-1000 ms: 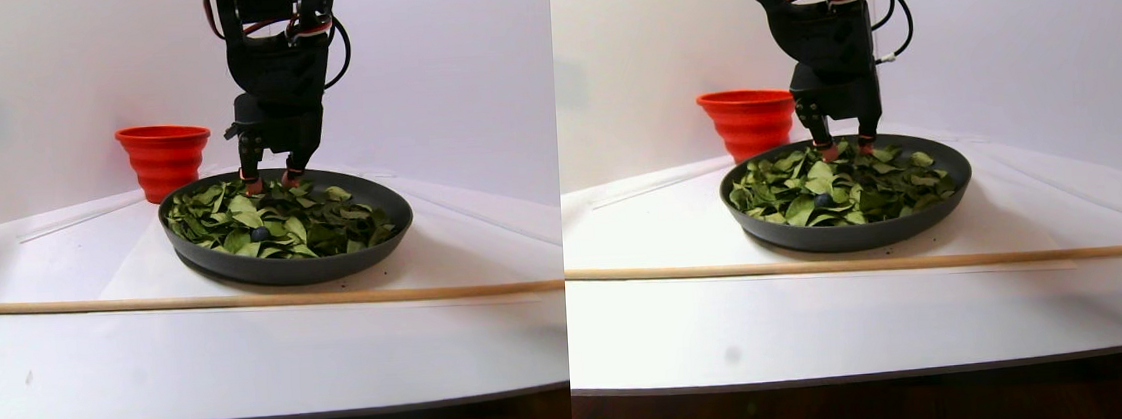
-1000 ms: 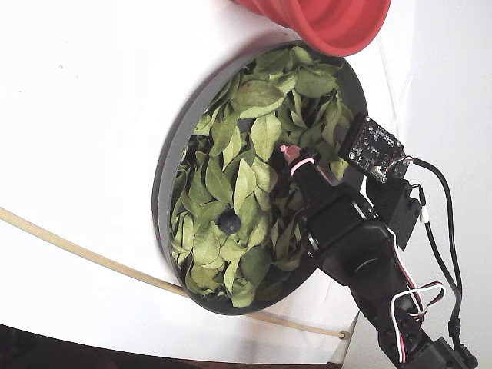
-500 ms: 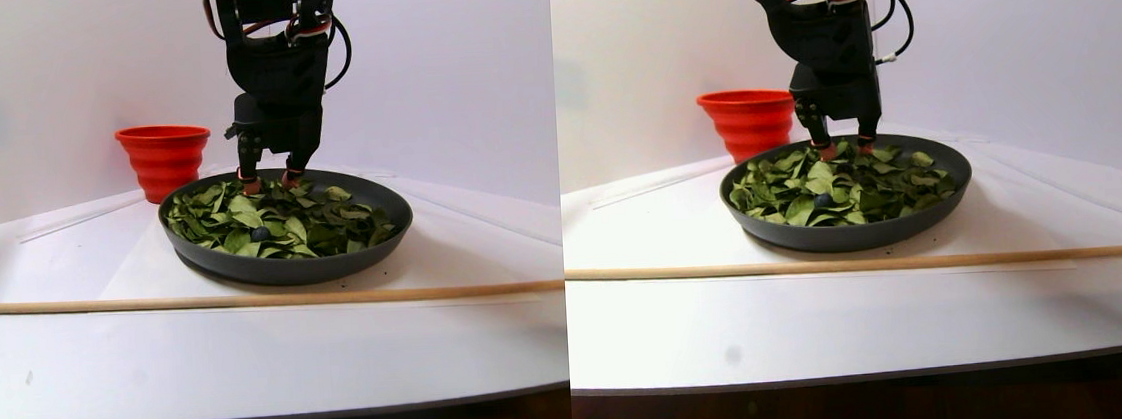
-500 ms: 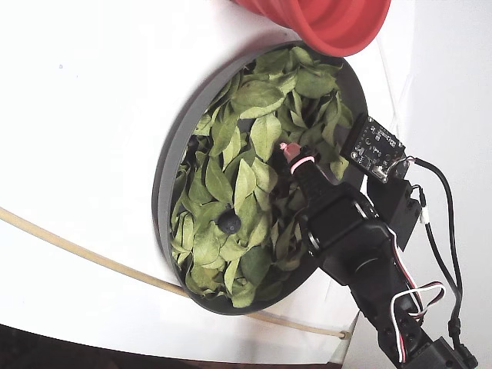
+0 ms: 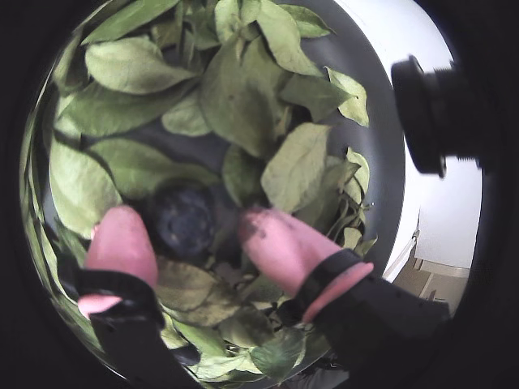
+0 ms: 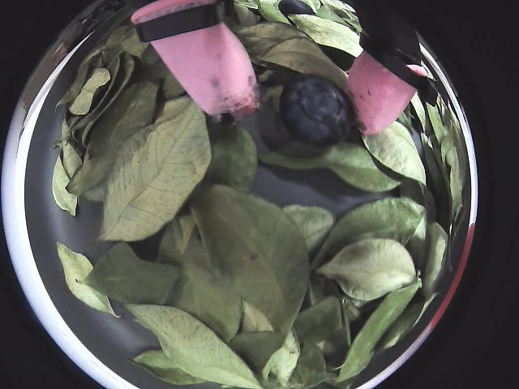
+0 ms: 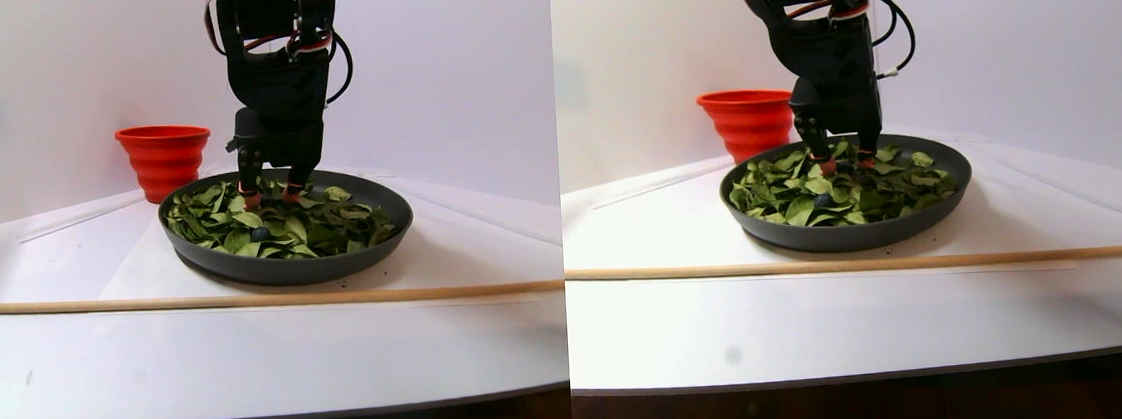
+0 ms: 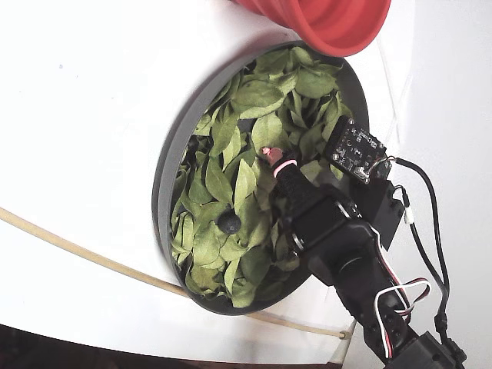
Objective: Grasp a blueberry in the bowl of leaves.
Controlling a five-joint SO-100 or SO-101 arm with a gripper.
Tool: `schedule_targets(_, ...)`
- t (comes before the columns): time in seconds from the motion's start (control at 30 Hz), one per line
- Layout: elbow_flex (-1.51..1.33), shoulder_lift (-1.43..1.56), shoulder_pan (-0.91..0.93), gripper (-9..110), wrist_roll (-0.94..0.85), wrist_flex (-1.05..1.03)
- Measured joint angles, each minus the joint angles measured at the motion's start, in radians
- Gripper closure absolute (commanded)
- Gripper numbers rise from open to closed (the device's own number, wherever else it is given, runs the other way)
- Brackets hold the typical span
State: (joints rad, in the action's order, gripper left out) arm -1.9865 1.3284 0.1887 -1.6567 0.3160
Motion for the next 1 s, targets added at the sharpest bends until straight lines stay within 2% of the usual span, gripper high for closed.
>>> schedule_targets(1.0,0.014,-0.015,0.0,86,0.018,0.0)
